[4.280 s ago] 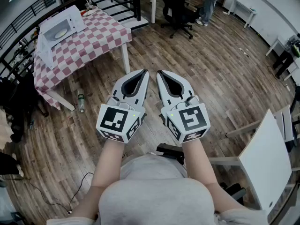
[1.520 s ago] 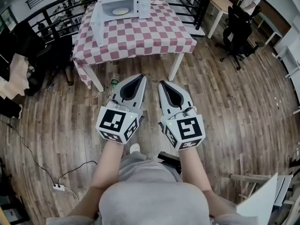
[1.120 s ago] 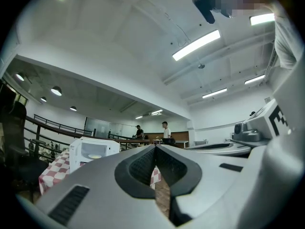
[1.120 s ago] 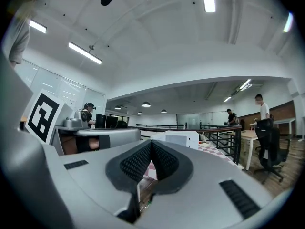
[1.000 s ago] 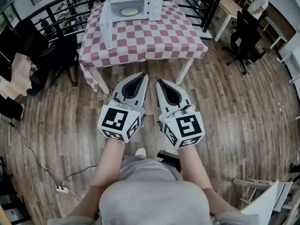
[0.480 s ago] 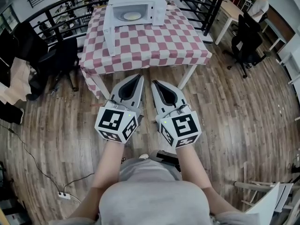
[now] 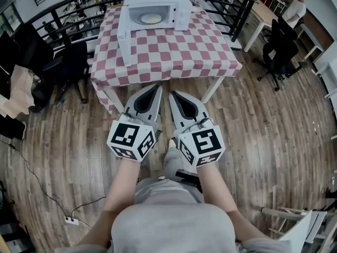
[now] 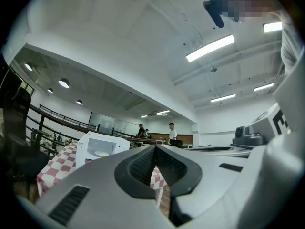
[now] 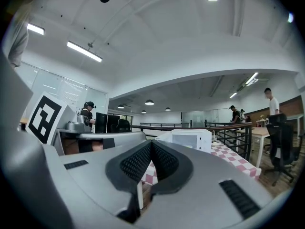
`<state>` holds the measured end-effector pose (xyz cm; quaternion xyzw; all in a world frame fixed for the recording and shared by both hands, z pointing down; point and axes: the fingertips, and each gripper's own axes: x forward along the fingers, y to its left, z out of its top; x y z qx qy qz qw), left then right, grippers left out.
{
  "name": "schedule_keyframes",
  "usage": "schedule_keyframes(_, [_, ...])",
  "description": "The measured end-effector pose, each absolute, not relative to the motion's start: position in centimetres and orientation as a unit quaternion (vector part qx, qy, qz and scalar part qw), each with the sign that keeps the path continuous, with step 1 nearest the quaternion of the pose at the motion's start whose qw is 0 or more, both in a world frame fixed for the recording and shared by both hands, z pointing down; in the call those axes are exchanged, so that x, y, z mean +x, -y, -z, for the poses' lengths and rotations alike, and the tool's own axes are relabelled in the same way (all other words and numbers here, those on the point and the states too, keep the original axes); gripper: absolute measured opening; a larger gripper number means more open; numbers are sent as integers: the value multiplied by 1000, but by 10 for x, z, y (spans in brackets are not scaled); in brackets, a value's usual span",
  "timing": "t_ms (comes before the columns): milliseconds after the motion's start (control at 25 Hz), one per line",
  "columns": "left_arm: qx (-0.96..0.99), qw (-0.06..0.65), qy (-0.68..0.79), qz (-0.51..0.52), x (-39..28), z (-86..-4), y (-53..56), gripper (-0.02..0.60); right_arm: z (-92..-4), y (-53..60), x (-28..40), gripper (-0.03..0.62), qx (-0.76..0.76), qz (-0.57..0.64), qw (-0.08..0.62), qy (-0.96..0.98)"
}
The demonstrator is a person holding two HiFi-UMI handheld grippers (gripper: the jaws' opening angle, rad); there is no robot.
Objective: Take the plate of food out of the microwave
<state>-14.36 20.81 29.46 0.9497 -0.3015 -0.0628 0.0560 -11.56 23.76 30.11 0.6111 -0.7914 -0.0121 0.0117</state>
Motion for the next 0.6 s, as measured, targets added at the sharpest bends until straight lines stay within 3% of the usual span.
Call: schedule_keyframes(600, [940, 66, 329, 70, -120, -293, -123, 0, -296, -152, -82, 25, 597, 17, 9, 802])
